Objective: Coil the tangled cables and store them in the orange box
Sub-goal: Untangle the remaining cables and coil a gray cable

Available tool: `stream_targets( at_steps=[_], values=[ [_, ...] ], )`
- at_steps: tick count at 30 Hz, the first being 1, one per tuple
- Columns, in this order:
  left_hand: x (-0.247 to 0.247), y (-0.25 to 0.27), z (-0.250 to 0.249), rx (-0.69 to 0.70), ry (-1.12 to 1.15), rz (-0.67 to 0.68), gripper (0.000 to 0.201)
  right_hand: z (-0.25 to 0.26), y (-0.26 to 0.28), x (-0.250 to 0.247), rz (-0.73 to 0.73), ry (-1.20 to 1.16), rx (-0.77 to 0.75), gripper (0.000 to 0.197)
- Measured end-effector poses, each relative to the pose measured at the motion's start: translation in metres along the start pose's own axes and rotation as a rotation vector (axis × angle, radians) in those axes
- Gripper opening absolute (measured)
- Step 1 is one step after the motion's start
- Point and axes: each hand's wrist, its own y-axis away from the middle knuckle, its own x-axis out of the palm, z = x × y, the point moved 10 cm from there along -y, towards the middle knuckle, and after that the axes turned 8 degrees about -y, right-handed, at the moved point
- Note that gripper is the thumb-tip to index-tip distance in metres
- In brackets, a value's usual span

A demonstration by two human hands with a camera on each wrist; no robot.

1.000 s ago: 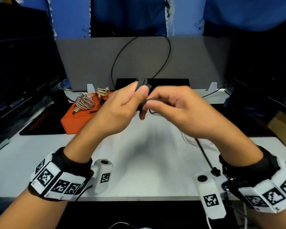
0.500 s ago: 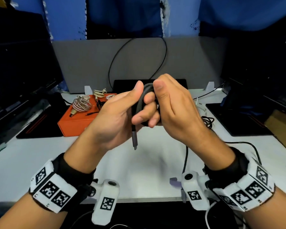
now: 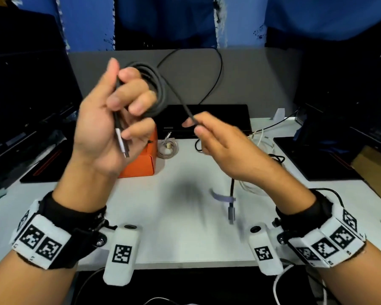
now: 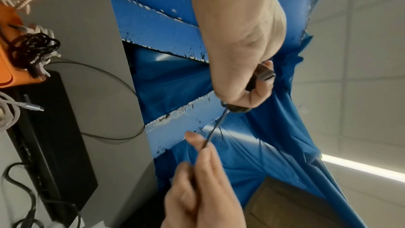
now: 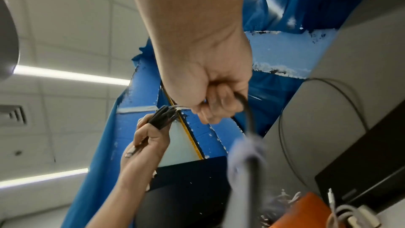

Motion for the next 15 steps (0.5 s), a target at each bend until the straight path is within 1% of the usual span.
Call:
stream_targets(
  at_steps=[1, 2, 4, 5, 6, 8, 9, 10, 11, 12, 14, 15],
  values=[
    [-0.011, -0.001, -0.007, 0.048, -0.048, -0.090, 0.034, -0.004, 0.001, 0.011, 0.082, 0.056, 0.024, 0.025],
    [-0.021, 0.000, -0.011, 0.090, -0.158, -0.193, 0.036, -0.005, 0.004, 0.022, 0.166, 0.097, 0.032, 0.027],
    [-0.032, 0.003, -0.013, 0.163, -0.507, -0.380, 0.035, 0.002, 0.012, 0.045, 0.307, 0.145, 0.031, 0.027],
    [-0.032, 0.003, -0.013, 0.193, -0.737, -0.432, 0.037, 0.007, 0.016, 0.051, 0.348, 0.146, 0.033, 0.023],
    [-0.028, 0.003, -0.010, 0.201, -0.990, -0.444, 0.042, 0.012, 0.018, 0.054, 0.364, 0.130, 0.025, 0.019],
    [-0.019, -0.001, 0.004, 0.170, -1.460, -0.367, 0.052, 0.026, 0.018, 0.045, 0.323, 0.092, -0.028, 0.018],
    [-0.015, 0.000, 0.010, 0.174, -1.634, -0.314, 0.050, 0.033, 0.017, 0.035, 0.279, 0.077, -0.058, 0.019],
    [-0.011, 0.001, 0.014, 0.184, -1.737, -0.264, 0.045, 0.038, 0.015, 0.023, 0.223, 0.057, -0.080, 0.018],
    [-0.007, 0.003, 0.018, 0.181, -1.747, -0.214, 0.041, 0.041, 0.013, 0.011, 0.166, 0.031, -0.091, 0.018],
    [-0.004, 0.003, 0.022, 0.166, -1.685, -0.158, 0.038, 0.043, 0.012, -0.002, 0.102, -0.003, -0.092, 0.017],
    [-0.001, 0.001, 0.032, 0.105, -1.473, -0.069, 0.036, 0.046, 0.013, -0.026, -0.046, -0.057, -0.108, 0.017],
    [0.000, 0.001, 0.037, 0.057, -1.365, -0.054, 0.036, 0.046, 0.014, -0.035, -0.114, -0.085, -0.118, 0.018]
  ],
)
